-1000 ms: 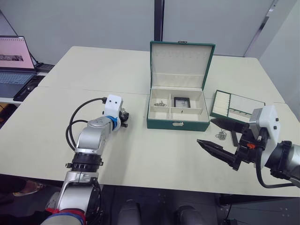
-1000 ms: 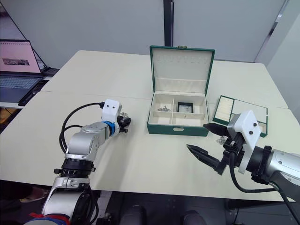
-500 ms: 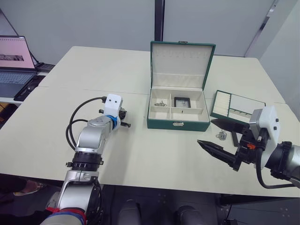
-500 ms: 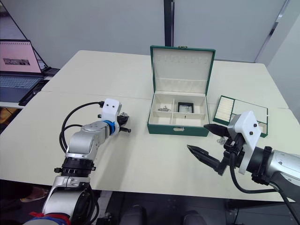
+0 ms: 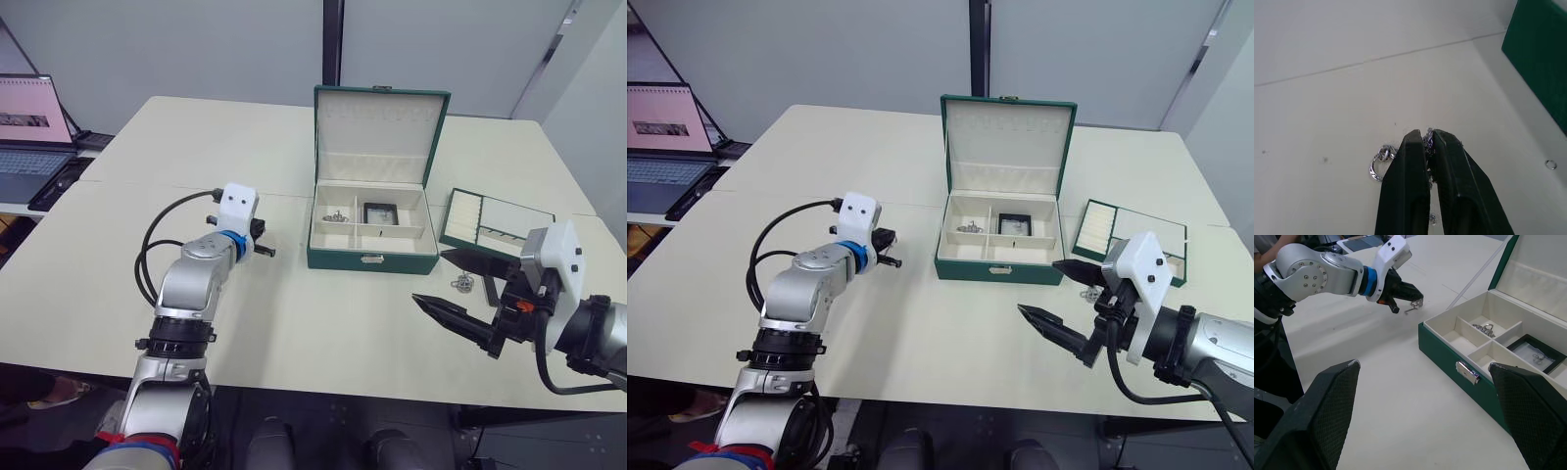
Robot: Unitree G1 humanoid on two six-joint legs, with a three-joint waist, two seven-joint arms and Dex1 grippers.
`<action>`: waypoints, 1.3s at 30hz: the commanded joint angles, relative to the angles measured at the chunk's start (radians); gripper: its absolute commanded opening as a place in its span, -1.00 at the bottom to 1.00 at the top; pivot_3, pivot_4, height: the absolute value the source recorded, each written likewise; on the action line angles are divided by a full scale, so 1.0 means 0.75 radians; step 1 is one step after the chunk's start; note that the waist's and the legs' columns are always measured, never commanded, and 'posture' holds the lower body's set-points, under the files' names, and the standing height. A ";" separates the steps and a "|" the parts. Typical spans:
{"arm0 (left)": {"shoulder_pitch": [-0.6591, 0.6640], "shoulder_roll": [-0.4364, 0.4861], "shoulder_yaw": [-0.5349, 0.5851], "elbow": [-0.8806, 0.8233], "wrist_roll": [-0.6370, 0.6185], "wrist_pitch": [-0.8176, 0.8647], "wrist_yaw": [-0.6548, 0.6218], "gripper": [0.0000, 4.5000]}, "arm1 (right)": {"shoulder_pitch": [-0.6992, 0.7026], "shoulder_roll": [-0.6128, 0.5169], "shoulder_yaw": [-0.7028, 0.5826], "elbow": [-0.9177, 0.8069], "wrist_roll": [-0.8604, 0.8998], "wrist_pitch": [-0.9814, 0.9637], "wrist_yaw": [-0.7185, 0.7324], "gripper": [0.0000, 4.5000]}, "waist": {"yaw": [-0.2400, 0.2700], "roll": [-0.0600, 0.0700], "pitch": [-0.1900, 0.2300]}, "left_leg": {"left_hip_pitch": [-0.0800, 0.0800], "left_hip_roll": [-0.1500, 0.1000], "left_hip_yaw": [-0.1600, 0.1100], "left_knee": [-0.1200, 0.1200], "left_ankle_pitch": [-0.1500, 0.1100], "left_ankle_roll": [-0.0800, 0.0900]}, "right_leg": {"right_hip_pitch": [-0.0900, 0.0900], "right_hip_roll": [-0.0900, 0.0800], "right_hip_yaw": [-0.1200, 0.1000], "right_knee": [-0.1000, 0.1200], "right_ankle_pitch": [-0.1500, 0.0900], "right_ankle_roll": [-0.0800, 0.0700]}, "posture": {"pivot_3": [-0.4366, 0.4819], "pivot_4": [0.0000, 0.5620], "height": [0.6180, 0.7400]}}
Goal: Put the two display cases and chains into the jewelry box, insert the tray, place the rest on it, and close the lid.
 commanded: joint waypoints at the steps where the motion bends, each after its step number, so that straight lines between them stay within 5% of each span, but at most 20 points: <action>1: -0.027 0.035 0.009 -0.144 0.010 0.044 0.006 -1.00 | -0.011 -0.017 -0.039 -0.020 0.022 -0.012 0.003 1.00 | 0.000 0.000 0.000 | 0.000 0.000 0.000 0.000 0.000 0.000 | 0.000 0.000 0.000 0.000 0.000 0.000 | -0.05 -0.47 1.00; 24: -0.227 0.146 0.021 -0.414 -0.053 0.368 -0.051 -1.00 | 0.017 -0.029 -0.133 0.016 0.034 -0.008 0.058 1.00 | 0.000 -0.001 0.000 | 0.000 0.000 -0.001 0.000 0.000 0.000 | 0.000 0.000 0.000 0.000 0.000 0.000 | -0.05 -0.47 1.00; 39: -0.402 0.416 -0.114 -0.565 -0.296 0.671 -0.371 -1.00 | 0.256 -0.051 -0.675 0.042 0.332 0.077 0.135 1.00 | 0.000 -0.001 0.002 | 0.000 -0.001 -0.002 0.000 0.000 0.000 | 0.001 0.000 0.000 -0.001 0.000 0.000 | -0.05 -0.47 1.00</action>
